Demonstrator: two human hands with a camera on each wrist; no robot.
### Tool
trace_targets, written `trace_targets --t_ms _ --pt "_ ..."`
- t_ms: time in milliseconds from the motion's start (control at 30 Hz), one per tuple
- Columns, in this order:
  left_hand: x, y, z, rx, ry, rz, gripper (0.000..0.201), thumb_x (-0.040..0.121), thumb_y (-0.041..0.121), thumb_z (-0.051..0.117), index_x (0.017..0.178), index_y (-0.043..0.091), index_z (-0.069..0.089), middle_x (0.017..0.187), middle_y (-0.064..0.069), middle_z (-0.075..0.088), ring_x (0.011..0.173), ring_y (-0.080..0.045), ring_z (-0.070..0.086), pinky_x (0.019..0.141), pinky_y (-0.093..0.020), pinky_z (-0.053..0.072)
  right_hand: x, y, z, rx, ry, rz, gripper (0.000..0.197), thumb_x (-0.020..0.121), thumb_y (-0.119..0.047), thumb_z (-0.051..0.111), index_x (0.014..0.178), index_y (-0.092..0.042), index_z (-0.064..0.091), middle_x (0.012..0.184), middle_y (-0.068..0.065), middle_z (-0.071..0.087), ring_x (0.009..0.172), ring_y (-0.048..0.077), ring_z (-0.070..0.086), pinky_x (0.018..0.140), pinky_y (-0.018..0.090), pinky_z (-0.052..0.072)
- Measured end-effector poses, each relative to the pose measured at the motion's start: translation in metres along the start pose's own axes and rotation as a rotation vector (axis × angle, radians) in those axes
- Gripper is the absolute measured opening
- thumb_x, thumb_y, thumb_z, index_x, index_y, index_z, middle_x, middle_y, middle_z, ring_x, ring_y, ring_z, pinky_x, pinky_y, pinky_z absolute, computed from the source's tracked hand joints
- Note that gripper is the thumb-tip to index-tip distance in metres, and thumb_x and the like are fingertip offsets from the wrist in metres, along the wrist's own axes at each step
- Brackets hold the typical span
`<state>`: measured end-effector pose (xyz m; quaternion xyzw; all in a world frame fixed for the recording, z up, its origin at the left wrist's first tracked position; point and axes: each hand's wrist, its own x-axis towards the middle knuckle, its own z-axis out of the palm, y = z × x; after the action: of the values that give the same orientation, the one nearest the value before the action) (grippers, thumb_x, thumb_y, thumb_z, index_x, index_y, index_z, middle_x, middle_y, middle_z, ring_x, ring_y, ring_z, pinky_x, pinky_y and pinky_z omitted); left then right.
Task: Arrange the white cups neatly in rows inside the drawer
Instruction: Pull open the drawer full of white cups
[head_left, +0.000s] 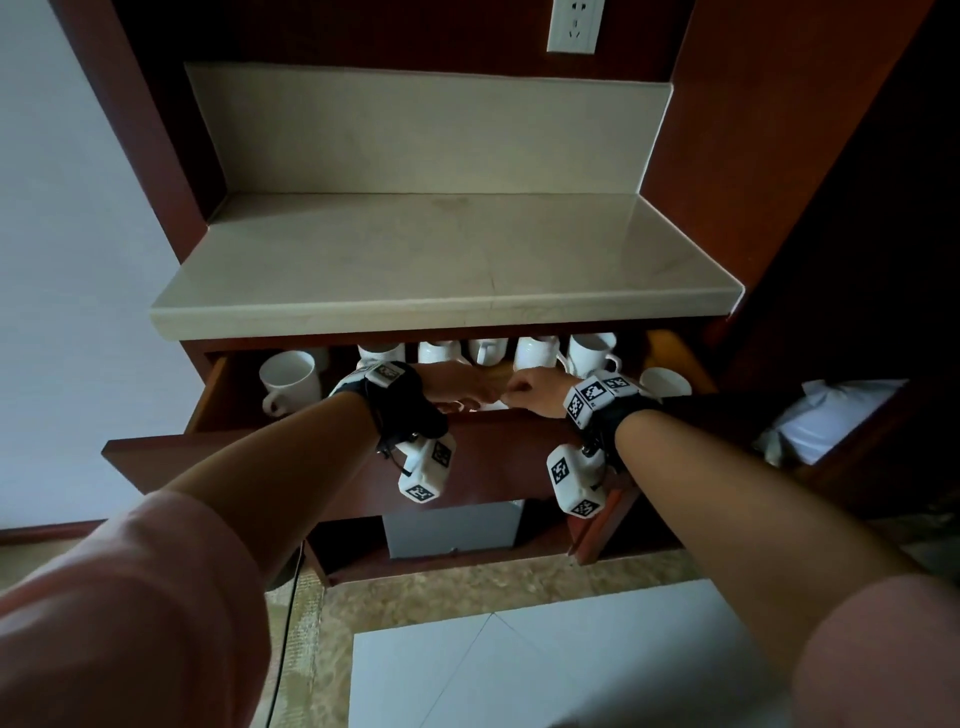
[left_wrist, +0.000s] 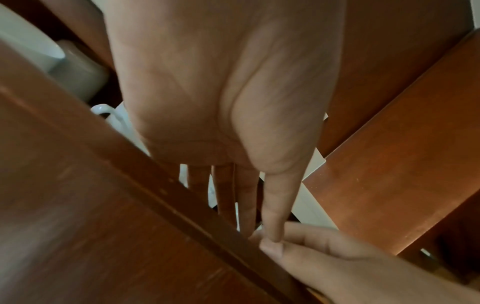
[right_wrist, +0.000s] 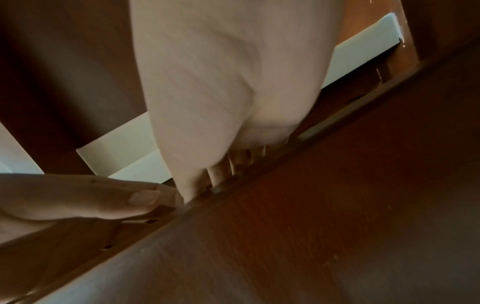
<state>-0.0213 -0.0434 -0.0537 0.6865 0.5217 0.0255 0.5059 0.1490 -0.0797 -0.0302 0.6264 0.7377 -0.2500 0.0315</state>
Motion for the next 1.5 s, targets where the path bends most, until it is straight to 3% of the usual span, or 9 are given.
trace_targets --t_ms 133,267,367,567,733,900,1067,1233,1500 --pt "-0.007 0.0 0.009 0.27 -0.034 0.074 0.045 0.099 0.035 0.046 0.14 0.018 0.045 0.133 0.005 0.048 0.127 -0.012 0.04 0.108 -0.026 0.027 -0.015 -0.006 -0.001 -0.155 -0.049 0.088 0.037 0.103 -0.04 0.029 0.103 -0.019 0.059 0.102 -0.004 0.056 0.112 0.022 0.053 0.088 0.03 0.038" --pt "-0.008 -0.004 0.019 0.254 -0.078 0.136 0.05 0.098 0.036 0.047 0.144 0.02 0.037 0.149 0.006 0.036 0.135 -0.008 0.032 0.116 -0.027 0.019 -0.013 -0.007 0.004 -0.082 0.017 0.183 0.039 0.099 -0.047 0.036 0.093 -0.013 0.056 0.096 0.003 0.054 0.106 0.022 0.055 0.085 0.03 0.038" --pt "-0.002 -0.008 0.026 0.247 -0.05 0.133 0.082 0.077 0.067 0.052 0.144 0.022 0.037 0.145 0.003 0.044 0.131 -0.011 0.042 0.114 -0.034 0.029 -0.014 -0.011 0.006 -0.061 0.006 0.217 0.046 0.103 -0.034 0.032 0.133 -0.003 0.046 0.135 0.012 0.049 0.13 0.023 0.043 0.104 0.028 0.03" --pt "-0.003 -0.006 0.03 0.199 -0.069 0.143 0.087 0.076 0.066 0.053 0.145 0.016 0.035 0.146 0.002 0.042 0.135 -0.017 0.039 0.115 -0.035 0.029 -0.022 -0.015 0.008 -0.02 -0.046 0.268 0.053 0.104 -0.034 0.026 0.144 0.0 0.031 0.15 0.015 0.033 0.141 0.025 0.029 0.111 0.03 0.02" --pt "-0.026 0.003 0.042 0.21 -0.071 0.183 0.06 0.097 0.037 0.05 0.149 0.017 0.027 0.152 0.0 0.034 0.138 -0.013 0.032 0.117 -0.033 0.025 -0.038 -0.009 0.009 -0.057 -0.061 0.225 0.053 0.102 -0.041 0.028 0.137 -0.005 0.045 0.142 0.013 0.045 0.132 0.026 0.041 0.108 0.034 0.029" --pt "-0.013 -0.014 0.054 0.229 -0.107 0.137 0.092 0.071 0.084 0.043 0.146 0.033 0.029 0.149 0.01 0.037 0.136 -0.009 0.036 0.116 -0.038 0.025 -0.047 0.0 0.022 -0.109 0.029 0.182 0.049 0.096 -0.048 0.036 0.117 -0.011 0.06 0.121 0.009 0.06 0.113 0.025 0.055 0.1 0.038 0.042" --pt "-0.009 -0.028 0.071 0.211 -0.053 0.119 0.079 0.072 0.083 0.048 0.141 0.05 0.029 0.148 0.018 0.037 0.137 -0.005 0.032 0.116 -0.042 0.024 -0.062 0.005 0.03 -0.083 0.04 0.154 0.043 0.096 -0.042 0.037 0.108 -0.009 0.061 0.108 0.011 0.062 0.103 0.026 0.057 0.092 0.036 0.045" --pt "-0.068 0.005 0.083 0.268 -0.034 -0.015 0.054 0.094 0.053 0.043 0.142 0.028 0.039 0.137 0.015 0.045 0.13 -0.003 0.035 0.103 -0.02 0.019 -0.066 0.01 0.041 -0.082 -0.022 0.107 0.037 0.099 -0.04 0.029 0.078 -0.018 0.052 0.081 0.002 0.051 0.091 0.018 0.046 0.085 0.03 0.034" --pt "-0.091 0.015 0.097 0.219 -0.051 -0.057 0.053 0.095 0.051 0.044 0.141 0.025 0.041 0.14 0.009 0.045 0.127 -0.003 0.035 0.1 -0.02 0.019 -0.073 0.015 0.048 -0.121 -0.118 0.058 0.055 0.099 -0.047 0.022 0.11 -0.009 0.061 0.104 0.008 0.061 0.103 0.024 0.055 0.097 0.037 0.039"
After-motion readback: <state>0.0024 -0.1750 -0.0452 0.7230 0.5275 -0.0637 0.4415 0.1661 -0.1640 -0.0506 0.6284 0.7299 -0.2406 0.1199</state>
